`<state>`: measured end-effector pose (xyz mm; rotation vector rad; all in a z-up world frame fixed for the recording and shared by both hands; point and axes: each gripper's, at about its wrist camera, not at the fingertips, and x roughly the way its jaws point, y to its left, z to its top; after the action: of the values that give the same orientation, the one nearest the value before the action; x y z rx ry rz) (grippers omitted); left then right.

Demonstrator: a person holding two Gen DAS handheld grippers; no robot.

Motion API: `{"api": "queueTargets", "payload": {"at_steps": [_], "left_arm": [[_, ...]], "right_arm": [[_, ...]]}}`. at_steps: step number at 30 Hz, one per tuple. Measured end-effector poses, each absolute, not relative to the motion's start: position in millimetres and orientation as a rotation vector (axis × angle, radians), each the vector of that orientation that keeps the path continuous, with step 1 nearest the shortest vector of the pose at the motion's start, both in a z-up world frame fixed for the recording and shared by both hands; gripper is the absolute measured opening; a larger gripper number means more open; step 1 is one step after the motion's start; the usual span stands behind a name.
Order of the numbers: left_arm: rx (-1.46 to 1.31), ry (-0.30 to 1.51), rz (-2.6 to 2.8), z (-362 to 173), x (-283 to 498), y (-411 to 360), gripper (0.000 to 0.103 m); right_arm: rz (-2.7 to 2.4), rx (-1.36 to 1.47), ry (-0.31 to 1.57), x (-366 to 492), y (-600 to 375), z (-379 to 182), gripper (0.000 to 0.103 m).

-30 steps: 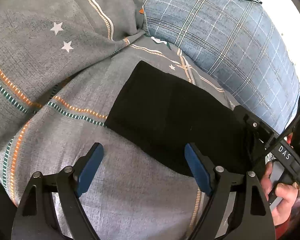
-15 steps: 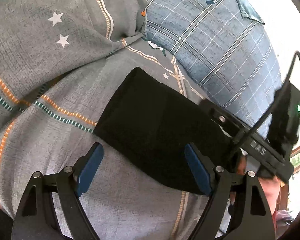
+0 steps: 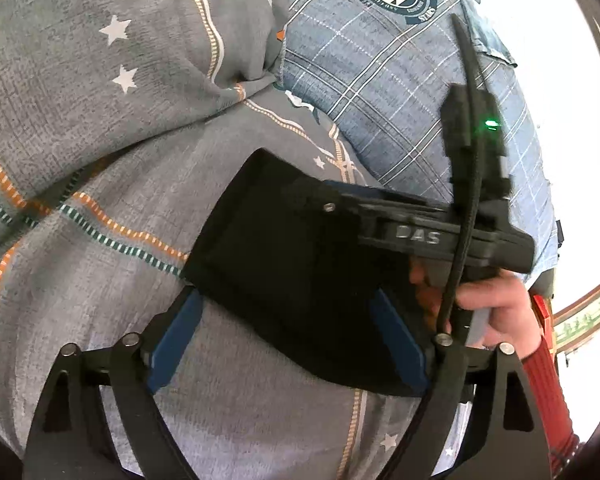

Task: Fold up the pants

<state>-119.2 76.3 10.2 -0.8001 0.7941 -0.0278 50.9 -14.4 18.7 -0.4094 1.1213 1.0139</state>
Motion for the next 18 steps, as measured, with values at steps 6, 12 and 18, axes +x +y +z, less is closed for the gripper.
{"api": "queueTargets", "payload": {"at_steps": [6,12,18], "left_arm": [[-0.806,0.745,-0.052,9.0,-116.7,79.5,0.055],[-0.739,0.692,-0.107,35.9,-123.5,70.8,0.021],[-0.617,0.606,-0.341,99.9,-120.9,22.0,0.018]], "right_arm": [[1.042,-0.338,1.121,49.1,-15.1,18.4,0.019],[1.029,-0.179,0.977,28.5,-55.2,63.0,0.012],[0.968,0.004,0.812,11.6,-138.5,130.0,0.011]]}}
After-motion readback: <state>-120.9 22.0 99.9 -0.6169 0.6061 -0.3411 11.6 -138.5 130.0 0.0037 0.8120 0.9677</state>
